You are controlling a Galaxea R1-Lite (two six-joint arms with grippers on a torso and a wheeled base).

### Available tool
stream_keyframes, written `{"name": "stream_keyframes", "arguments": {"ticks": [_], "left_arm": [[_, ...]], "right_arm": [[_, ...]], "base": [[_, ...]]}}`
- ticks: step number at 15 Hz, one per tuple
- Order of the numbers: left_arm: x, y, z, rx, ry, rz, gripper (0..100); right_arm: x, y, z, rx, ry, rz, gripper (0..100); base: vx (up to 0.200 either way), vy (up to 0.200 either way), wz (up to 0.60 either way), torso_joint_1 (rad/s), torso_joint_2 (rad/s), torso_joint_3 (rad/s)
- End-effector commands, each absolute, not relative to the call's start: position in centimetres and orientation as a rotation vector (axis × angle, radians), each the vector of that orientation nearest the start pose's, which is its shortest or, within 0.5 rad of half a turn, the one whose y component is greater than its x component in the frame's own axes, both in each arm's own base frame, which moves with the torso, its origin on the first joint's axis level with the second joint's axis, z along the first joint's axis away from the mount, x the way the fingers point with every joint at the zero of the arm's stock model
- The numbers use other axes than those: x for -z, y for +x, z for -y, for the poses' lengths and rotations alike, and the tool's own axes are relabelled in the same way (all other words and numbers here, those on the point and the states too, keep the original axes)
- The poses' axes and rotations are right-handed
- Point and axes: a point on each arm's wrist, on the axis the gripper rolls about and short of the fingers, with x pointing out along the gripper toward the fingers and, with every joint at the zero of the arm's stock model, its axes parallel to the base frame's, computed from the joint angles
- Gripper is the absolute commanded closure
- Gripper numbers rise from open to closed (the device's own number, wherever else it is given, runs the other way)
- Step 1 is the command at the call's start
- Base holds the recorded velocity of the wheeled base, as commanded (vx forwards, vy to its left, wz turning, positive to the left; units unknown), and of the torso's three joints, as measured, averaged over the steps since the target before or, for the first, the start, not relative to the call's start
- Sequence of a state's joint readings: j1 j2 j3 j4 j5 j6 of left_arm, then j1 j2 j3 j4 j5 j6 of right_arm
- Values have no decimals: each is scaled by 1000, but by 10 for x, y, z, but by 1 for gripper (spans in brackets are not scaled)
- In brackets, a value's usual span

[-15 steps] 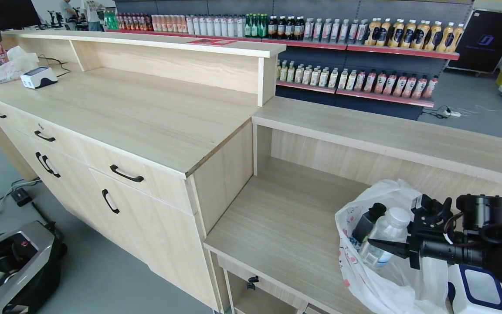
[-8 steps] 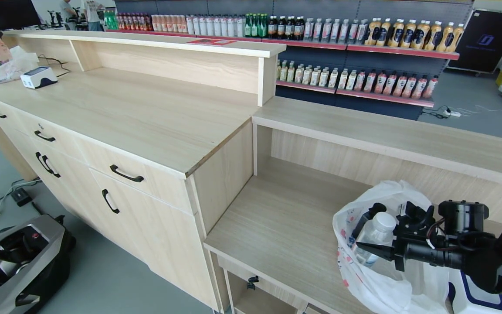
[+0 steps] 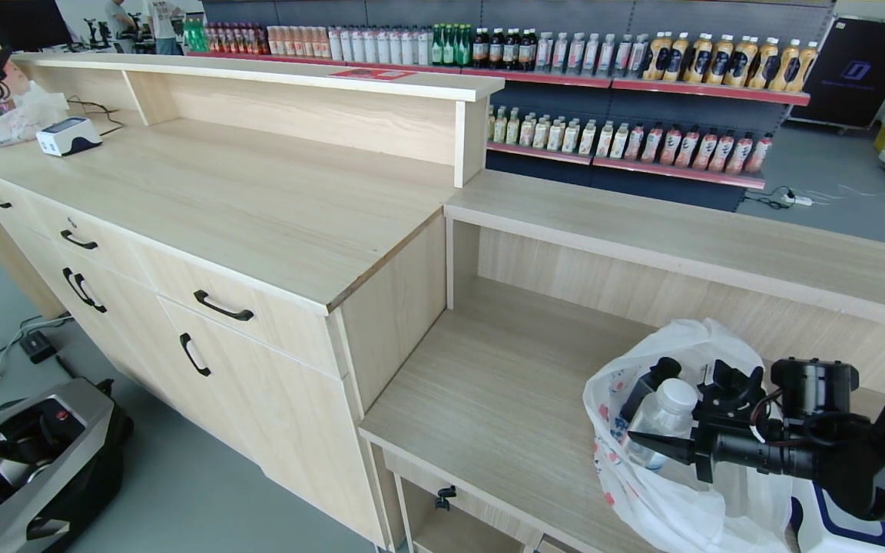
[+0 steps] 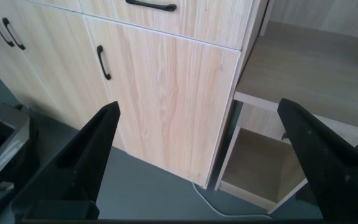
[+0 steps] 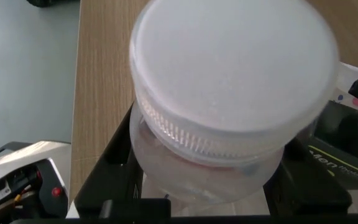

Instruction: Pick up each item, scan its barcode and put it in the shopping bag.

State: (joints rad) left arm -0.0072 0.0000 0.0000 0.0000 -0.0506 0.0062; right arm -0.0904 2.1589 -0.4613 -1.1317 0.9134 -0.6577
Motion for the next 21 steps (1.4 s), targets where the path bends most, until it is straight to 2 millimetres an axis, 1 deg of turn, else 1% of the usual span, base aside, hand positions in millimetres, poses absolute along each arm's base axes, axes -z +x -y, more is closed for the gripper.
{"name": "stream_keyframes", "arguments": {"ticks": [1, 10, 11, 16, 17, 18, 19, 20, 21], "left_arm": [[-76, -23, 1, 58, 6, -1, 0], [-75, -23, 1, 58, 6, 0, 0], [-75, -23, 1, 58, 6, 0, 0], [-75, -23, 1, 58, 6, 0, 0], [-76, -23, 1, 58, 6, -1, 0], [-75, -23, 1, 58, 6, 0, 0], [-75, -23, 1, 58, 6, 0, 0], [-76, -23, 1, 57, 6, -1, 0], [-76, -23, 1, 58, 6, -1, 0]], "right_arm": [[-15, 298, 12, -915, -325, -231, 100], [-15, 295, 13, -914, -315, -246, 100], [-15, 295, 13, -912, -315, -246, 0], [-20, 292, 14, -912, -306, -255, 0], [-23, 290, 15, -909, -304, -258, 0], [-30, 288, 14, -910, -302, -262, 0], [-42, 284, 14, -908, -302, -265, 0], [-63, 275, 13, -904, -308, -256, 0], [-87, 262, 11, -900, -313, -243, 0]], "base": [[0, 0, 0, 0, 0, 0], [0, 0, 0, 0, 0, 0], [0, 0, 0, 0, 0, 0], [0, 0, 0, 0, 0, 0], [0, 0, 0, 0, 0, 0], [0, 0, 0, 0, 0, 0], [0, 0, 0, 0, 0, 0], [0, 0, 0, 0, 0, 0], [0, 0, 0, 0, 0, 0]]}}
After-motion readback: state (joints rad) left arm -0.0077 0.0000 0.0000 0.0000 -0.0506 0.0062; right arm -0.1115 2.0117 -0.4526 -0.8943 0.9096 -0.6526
